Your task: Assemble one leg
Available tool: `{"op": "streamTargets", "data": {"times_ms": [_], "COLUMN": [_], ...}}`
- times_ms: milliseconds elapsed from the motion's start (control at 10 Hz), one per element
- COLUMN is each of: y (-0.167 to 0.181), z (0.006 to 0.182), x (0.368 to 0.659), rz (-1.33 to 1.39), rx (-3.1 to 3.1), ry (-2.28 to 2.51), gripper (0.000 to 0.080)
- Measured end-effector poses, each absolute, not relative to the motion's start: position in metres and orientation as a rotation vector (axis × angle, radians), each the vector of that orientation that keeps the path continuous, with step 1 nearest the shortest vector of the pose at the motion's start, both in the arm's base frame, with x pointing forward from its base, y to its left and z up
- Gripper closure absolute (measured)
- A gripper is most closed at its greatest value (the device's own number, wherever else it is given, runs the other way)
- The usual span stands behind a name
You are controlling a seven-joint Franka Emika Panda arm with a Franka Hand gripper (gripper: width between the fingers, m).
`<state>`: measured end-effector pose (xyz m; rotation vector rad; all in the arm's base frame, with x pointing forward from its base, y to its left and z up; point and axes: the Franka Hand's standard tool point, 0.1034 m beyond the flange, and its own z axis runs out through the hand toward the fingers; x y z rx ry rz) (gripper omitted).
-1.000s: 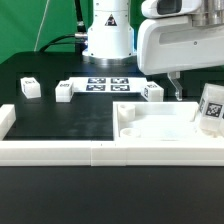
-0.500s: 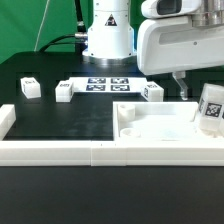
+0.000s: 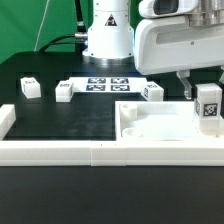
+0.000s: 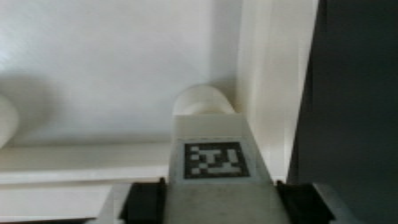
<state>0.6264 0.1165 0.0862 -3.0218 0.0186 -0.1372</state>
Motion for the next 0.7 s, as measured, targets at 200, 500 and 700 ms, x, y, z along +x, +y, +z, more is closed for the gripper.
{"op": "streamTargets", "data": {"times_ms": [200, 500, 700], "y": [0.116, 0.121, 0.127], "z": [0.086, 0.084, 0.082], "x": [0.627, 0.621, 0.618], "rz": [-0.153, -0.201, -0.176], "rx": [-2.995, -2.854, -2.673], "ry": [0.284, 0.841, 1.227], "gripper": [0.0505, 0.0505, 0.0505]}}
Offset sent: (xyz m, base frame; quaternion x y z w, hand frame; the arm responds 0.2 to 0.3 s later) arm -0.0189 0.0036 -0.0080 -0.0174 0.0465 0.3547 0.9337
